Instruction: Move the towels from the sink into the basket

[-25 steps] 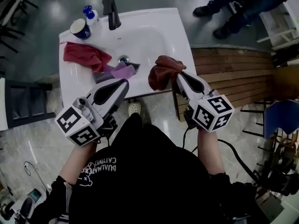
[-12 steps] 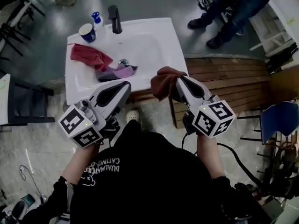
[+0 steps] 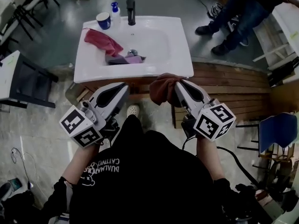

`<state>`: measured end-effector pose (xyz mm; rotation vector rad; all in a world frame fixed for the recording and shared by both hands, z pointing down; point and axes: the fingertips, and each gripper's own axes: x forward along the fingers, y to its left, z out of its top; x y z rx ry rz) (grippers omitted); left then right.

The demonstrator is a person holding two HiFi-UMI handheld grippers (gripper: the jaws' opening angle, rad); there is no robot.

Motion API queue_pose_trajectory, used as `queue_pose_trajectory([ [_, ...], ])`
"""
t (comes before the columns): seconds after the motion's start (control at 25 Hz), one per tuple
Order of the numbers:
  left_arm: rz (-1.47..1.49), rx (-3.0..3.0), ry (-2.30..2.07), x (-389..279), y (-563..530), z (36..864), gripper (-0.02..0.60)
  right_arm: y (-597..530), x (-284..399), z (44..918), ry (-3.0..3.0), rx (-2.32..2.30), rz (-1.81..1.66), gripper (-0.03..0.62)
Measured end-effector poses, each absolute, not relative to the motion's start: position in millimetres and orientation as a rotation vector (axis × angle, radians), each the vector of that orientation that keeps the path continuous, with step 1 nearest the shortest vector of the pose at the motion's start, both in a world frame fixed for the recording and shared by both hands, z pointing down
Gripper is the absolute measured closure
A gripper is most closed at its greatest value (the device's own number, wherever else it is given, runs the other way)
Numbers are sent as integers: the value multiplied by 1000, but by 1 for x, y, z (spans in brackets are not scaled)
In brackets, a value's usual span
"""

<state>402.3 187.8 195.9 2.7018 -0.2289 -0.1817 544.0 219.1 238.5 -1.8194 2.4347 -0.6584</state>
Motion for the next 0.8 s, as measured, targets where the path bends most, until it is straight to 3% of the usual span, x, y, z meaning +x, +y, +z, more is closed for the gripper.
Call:
queue_pose_trajectory([
  [0.8, -255, 2545, -849, 192, 205, 215, 583, 168, 325, 257, 2903, -1200, -757, 559],
])
